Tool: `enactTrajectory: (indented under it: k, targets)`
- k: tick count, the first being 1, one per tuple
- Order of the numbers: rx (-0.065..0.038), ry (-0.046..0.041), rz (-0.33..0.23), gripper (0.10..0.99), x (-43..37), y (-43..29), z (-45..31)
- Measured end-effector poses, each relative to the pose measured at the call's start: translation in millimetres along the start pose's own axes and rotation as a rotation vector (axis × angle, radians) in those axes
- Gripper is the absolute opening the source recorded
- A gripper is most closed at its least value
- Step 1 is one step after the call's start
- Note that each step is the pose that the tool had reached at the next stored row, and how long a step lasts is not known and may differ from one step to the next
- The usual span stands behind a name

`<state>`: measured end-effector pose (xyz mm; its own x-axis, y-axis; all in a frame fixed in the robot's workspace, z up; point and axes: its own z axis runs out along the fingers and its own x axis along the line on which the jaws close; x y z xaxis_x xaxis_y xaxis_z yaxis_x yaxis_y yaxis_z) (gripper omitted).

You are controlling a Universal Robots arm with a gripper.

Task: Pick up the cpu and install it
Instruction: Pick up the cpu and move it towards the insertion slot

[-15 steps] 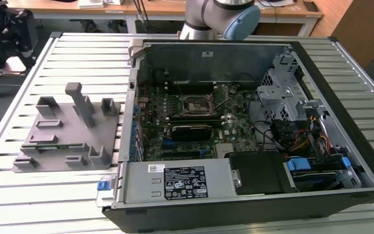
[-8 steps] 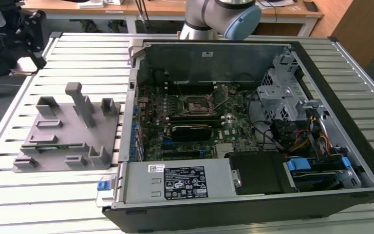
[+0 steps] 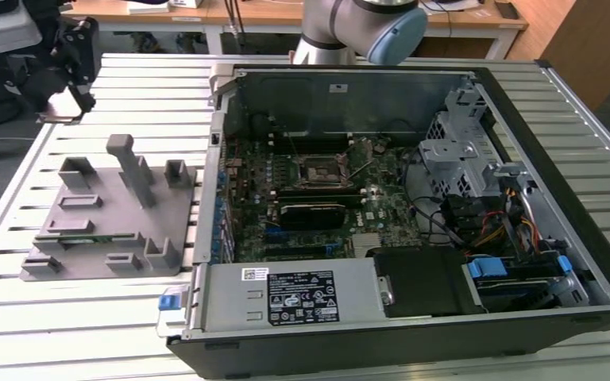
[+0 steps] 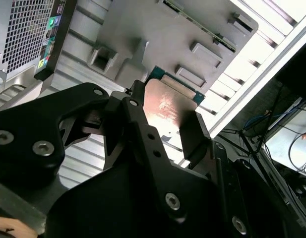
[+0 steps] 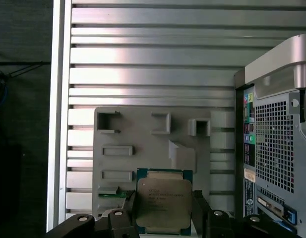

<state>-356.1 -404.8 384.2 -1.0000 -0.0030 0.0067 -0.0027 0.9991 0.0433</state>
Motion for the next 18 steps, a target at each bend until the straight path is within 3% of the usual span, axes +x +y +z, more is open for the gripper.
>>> enactTrajectory:
  k: [7, 10, 18]
  targets:
    - [0.0, 0.0016, -0.034, 0.529, -9.9, 0.1, 2.0]
    - [0.0, 0.0016, -0.035, 0.529, -27.7, 0.2, 2.1]
    - [0.0, 0.0015, -0.035, 0.529, -55.0, 0.2, 2.5]
